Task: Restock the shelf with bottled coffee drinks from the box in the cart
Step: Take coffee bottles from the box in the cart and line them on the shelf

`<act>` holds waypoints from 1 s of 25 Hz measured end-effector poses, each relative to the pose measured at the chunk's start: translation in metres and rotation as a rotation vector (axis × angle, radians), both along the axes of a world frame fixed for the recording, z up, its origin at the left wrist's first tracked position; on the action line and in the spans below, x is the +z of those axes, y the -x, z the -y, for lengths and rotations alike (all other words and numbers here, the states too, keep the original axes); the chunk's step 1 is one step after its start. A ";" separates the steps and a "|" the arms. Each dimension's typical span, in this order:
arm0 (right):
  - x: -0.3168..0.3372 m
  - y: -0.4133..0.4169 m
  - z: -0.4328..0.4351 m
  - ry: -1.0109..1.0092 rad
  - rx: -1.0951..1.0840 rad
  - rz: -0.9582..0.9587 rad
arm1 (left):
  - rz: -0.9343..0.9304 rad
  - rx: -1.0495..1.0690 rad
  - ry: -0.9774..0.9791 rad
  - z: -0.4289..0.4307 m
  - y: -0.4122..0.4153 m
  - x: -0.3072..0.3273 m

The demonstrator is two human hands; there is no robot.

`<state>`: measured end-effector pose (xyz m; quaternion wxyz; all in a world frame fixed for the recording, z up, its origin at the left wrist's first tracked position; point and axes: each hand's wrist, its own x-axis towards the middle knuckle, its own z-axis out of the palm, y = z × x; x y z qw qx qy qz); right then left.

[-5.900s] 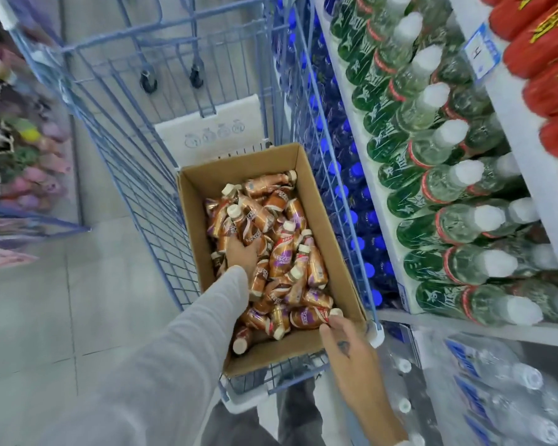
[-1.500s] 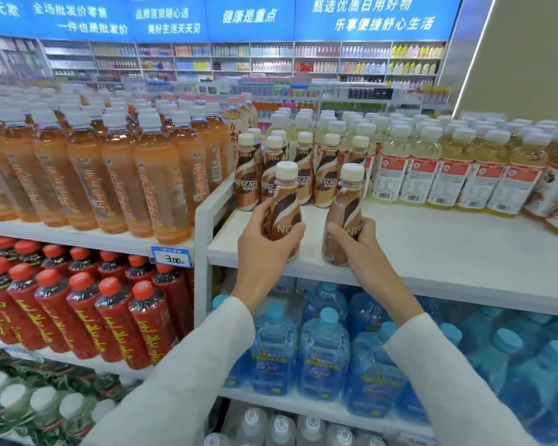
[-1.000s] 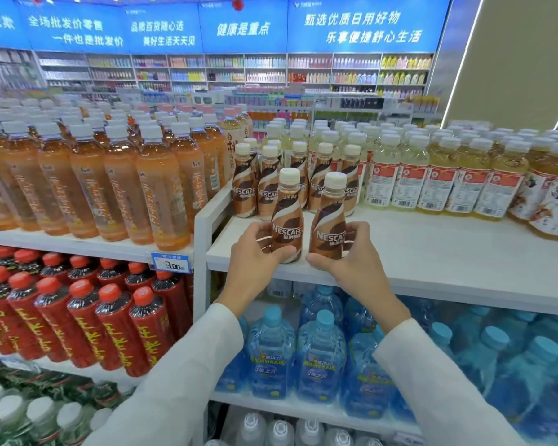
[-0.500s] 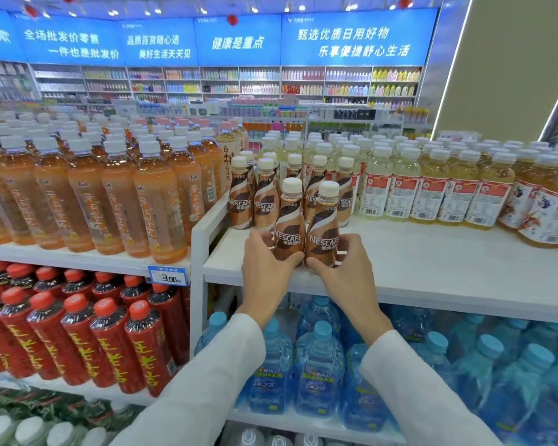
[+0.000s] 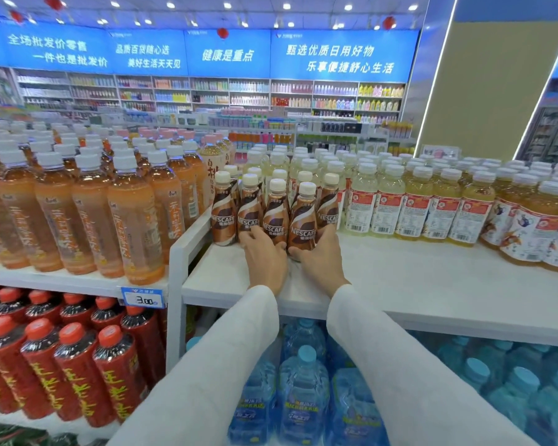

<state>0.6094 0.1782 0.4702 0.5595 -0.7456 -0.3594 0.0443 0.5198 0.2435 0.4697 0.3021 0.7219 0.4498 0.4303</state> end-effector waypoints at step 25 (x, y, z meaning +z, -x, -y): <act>-0.009 -0.006 -0.026 0.008 -0.082 0.090 | 0.146 0.048 0.087 -0.024 -0.013 -0.006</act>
